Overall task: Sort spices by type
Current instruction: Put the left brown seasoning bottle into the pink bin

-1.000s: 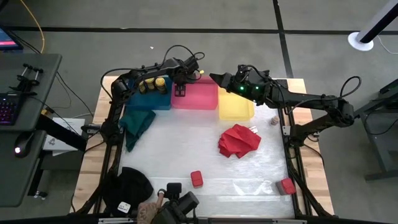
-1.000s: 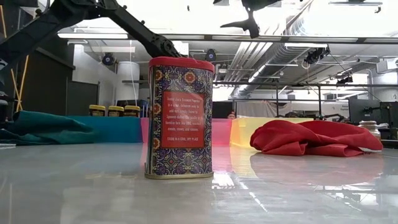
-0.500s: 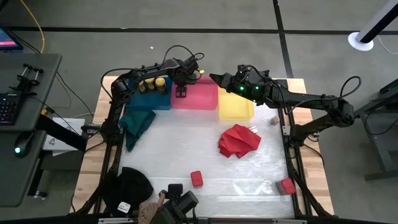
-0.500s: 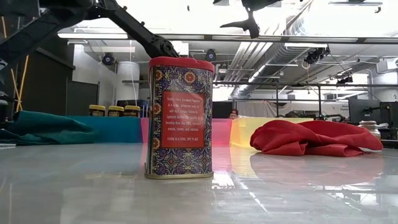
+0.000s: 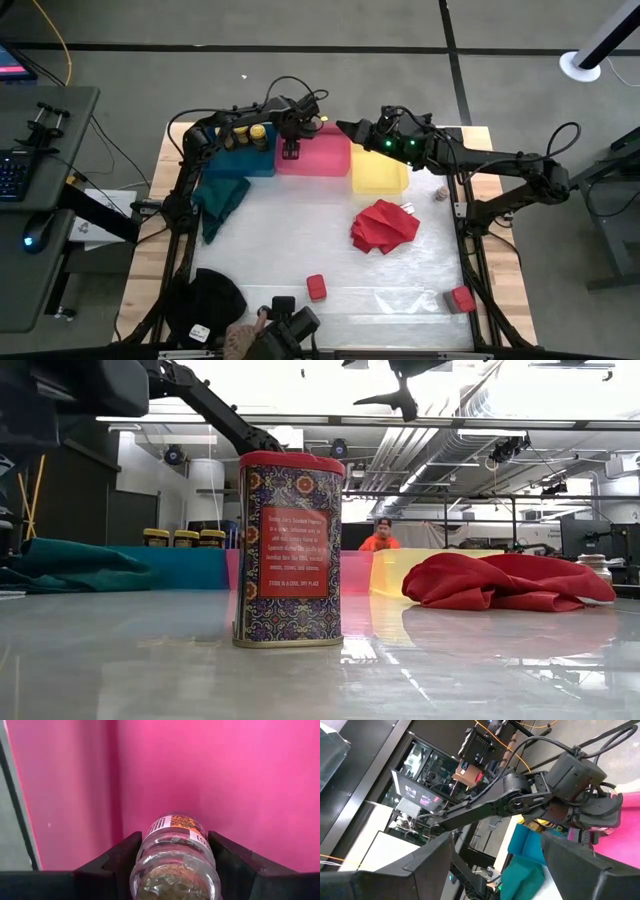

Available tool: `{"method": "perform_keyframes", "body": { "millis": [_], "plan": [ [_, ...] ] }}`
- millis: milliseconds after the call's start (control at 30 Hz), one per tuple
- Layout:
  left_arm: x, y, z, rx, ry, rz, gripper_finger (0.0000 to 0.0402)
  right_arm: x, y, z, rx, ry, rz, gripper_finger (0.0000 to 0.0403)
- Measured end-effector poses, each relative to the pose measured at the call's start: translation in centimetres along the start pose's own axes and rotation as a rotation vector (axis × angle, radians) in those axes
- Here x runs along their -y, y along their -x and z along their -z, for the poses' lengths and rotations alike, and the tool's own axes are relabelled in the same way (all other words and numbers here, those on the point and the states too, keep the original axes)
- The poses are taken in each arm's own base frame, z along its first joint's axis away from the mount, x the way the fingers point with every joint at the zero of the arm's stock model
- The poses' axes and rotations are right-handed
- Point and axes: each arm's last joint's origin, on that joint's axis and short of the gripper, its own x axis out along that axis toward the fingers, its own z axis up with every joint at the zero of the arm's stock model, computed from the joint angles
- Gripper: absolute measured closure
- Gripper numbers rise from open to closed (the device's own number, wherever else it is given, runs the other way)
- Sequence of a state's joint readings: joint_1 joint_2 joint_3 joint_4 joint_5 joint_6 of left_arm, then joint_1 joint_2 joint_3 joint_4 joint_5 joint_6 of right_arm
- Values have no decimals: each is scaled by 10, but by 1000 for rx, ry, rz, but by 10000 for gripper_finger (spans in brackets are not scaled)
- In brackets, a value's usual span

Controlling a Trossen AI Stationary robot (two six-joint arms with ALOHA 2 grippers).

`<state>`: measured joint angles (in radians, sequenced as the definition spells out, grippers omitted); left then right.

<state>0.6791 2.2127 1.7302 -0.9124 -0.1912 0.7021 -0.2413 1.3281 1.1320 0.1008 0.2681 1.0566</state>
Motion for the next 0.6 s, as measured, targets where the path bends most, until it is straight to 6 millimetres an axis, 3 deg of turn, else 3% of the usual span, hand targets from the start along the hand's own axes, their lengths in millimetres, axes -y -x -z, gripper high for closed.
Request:
{"method": "perform_keyframes", "body": {
  "millis": [600],
  "plan": [
    [-21,-4,11,49,89,-15,199,1,0,1,-5,-9,10,107]
  ]
}}
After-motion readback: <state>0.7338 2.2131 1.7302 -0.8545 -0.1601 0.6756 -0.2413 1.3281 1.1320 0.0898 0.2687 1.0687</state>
